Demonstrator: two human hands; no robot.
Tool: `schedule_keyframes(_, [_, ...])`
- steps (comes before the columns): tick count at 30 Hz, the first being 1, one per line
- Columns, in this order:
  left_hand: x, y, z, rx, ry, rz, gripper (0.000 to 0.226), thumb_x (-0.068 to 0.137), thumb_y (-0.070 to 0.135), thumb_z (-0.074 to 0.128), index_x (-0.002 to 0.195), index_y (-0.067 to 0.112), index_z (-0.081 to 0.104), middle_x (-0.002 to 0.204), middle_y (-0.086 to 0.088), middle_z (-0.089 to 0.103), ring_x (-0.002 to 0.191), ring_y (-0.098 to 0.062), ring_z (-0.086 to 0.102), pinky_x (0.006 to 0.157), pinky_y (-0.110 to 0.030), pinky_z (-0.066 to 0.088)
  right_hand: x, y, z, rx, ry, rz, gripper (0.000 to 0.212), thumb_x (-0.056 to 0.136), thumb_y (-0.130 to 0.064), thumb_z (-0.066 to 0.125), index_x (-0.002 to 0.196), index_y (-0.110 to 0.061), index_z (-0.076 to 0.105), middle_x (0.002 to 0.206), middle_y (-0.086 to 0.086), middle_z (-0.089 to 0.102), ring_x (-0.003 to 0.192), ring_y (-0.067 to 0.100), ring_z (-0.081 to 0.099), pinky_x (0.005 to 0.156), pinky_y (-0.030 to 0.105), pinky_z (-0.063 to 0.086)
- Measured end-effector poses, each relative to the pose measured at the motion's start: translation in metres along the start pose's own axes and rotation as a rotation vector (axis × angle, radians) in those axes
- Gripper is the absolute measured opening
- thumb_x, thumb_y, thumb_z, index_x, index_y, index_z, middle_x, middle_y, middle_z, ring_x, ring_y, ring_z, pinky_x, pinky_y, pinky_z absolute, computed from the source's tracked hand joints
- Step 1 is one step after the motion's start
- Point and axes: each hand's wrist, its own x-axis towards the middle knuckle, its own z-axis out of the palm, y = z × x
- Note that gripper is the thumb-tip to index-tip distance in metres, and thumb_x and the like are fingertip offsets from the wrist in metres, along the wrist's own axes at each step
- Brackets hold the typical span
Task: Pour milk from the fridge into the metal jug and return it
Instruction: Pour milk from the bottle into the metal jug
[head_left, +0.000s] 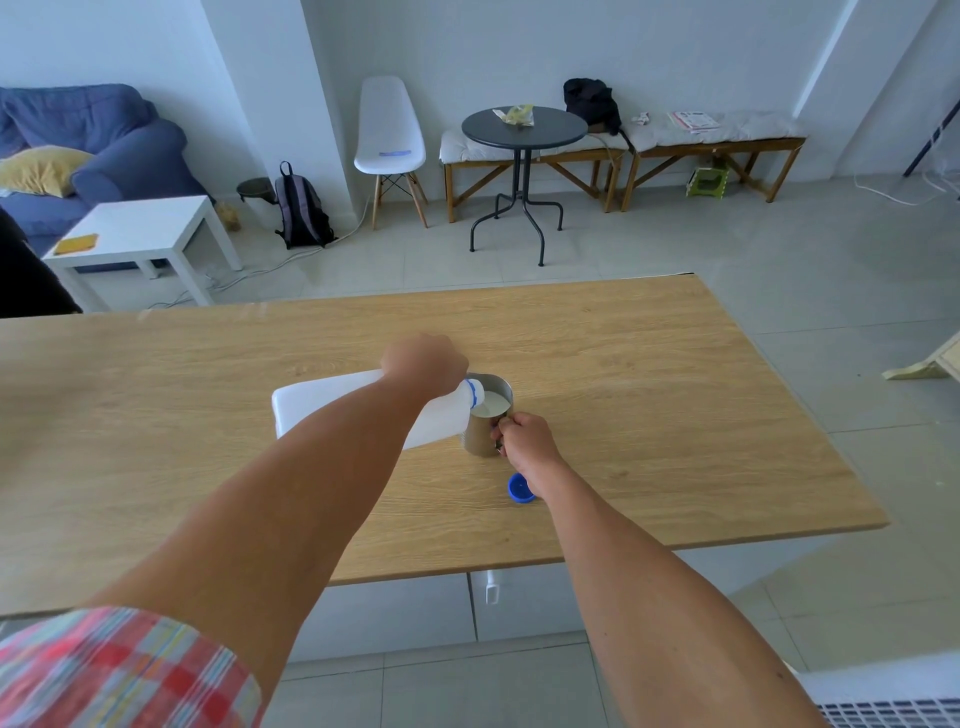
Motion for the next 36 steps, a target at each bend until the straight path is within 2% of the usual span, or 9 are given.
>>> schedule_keyframes(19, [0.0002, 0.001, -0.0007, 0.015, -0.007, 0.005, 0.025, 0.098, 0.028, 0.041, 0.095, 0.013, 0.06, 0.082, -0.006, 0.055, 0.084, -0.029, 0.061, 0.07, -0.035, 0.044, -0.0007, 0.0, -0.0005, 0.002, -0.008, -0.007, 0.03, 0.102, -0.011, 0.042, 0.09, -0.012, 0.07, 0.083, 0.002, 0.064, 0.069, 0.015, 0.051, 0.074, 0.033, 0.043])
schedule_keyframes(36, [0.0005, 0.0009, -0.0006, 0.017, -0.007, 0.006, 0.025, 0.098, 0.028, 0.041, 0.095, 0.013, 0.06, 0.08, -0.006, 0.055, 0.083, -0.028, 0.06, 0.07, -0.036, 0.044, -0.002, -0.0009, -0.0013, -0.003, -0.009, -0.004, 0.031, 0.104, -0.013, 0.043, 0.088, -0.013, 0.07, 0.087, 0.003, 0.066, 0.074, 0.016, 0.053, 0.077, 0.033, 0.045])
